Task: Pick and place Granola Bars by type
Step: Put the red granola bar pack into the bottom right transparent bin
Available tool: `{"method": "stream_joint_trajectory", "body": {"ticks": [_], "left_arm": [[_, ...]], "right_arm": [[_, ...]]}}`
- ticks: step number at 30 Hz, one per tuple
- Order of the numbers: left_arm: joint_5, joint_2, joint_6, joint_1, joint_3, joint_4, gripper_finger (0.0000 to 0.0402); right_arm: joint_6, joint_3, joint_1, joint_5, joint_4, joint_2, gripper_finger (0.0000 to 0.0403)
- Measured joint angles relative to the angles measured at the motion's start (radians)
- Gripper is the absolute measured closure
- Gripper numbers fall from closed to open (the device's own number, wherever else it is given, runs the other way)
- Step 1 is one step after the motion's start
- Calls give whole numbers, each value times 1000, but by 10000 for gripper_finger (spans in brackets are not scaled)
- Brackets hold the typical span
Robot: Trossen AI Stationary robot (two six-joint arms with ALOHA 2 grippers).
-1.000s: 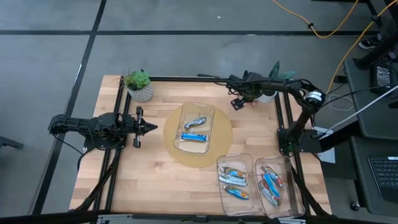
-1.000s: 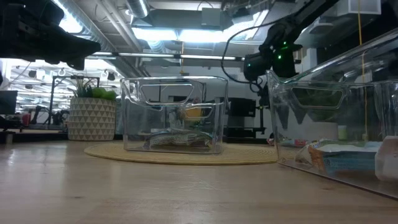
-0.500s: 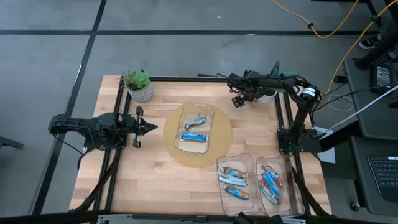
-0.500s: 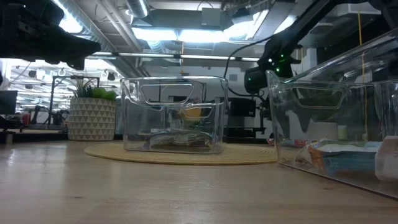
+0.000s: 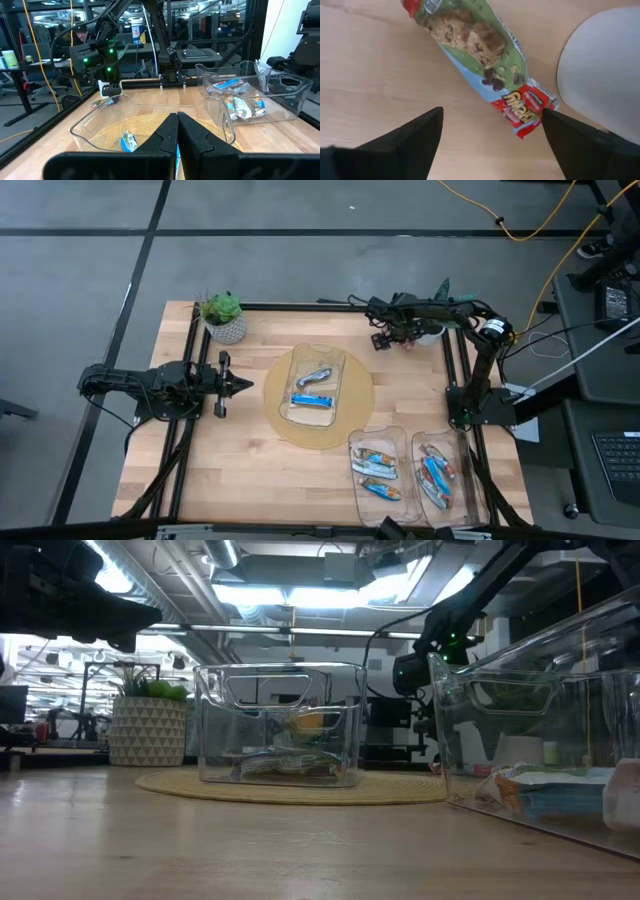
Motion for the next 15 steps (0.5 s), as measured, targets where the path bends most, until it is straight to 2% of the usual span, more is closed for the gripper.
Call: {"method": "stream_joint_trajectory", "body": {"ticks": [15], "left_arm": [[0, 0, 0, 0, 0, 0, 400]], "right_arm": [[103, 2, -7, 3, 16, 0, 63]]}}
